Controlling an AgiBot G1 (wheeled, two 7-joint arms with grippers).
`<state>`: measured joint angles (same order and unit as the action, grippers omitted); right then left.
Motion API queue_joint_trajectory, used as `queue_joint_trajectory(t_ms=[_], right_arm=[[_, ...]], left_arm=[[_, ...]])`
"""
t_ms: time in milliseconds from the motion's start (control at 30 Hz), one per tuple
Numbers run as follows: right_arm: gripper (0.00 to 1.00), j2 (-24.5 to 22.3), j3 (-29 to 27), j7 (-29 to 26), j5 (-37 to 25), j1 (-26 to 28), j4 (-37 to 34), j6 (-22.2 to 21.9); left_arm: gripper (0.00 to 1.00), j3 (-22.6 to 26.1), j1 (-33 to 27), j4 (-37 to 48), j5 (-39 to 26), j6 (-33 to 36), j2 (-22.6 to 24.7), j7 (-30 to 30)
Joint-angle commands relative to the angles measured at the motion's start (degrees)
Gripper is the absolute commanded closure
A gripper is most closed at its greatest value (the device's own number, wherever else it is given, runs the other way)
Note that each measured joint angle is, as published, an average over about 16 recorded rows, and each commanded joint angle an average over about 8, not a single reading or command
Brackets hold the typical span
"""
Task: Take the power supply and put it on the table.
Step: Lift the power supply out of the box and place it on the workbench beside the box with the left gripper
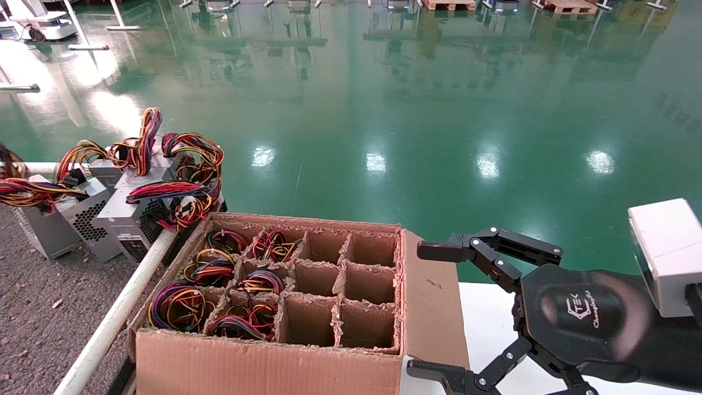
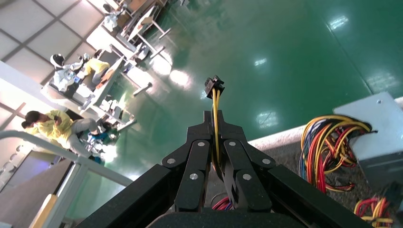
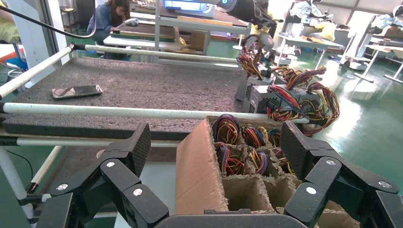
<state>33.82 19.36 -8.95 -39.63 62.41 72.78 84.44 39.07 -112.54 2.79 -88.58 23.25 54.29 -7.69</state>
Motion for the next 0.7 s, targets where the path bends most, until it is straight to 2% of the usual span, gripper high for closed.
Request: queue_joint_trajectory(t_ms=[33,267,300,533,567,700], right_arm=[[0.00,0.00,0.00,0.00,0.00,0.00,0.00,0.00],[0.00,0.00,0.01,0.00,0.01,0.00,0.00,0.00],[0.00,0.00,0.01,0.01,0.01,0.00,0.00,-0.01],[0.00,-0.01,0.01,0.01,0.03,-0.01,-0.02,-0.02],[0.00,-0.01,0.01,0.01,0.03,-0.01,-0.02,-0.02],[0.00,-0.01,0.01,0.01,0.03,-0.01,-0.02,-0.02]], left_arm=[[1.00,0.23,0.14,0.12,-0.33,-0.01,-0.14,0.43],[0.98,0.92,0.33,0.41,-1.31,-0.15,-0.33,2.47],[0.92,0.98,0.34,0.42,-1.40,-0.16,-0.34,2.76],[0.06,1.09,0.41,0.27,-1.57,0.00,-0.41,3.75],[0.00,1.08,0.40,0.26,-1.57,0.03,-0.42,3.74],[0.00,1.07,0.39,0.24,-1.55,0.04,-0.42,3.61]])
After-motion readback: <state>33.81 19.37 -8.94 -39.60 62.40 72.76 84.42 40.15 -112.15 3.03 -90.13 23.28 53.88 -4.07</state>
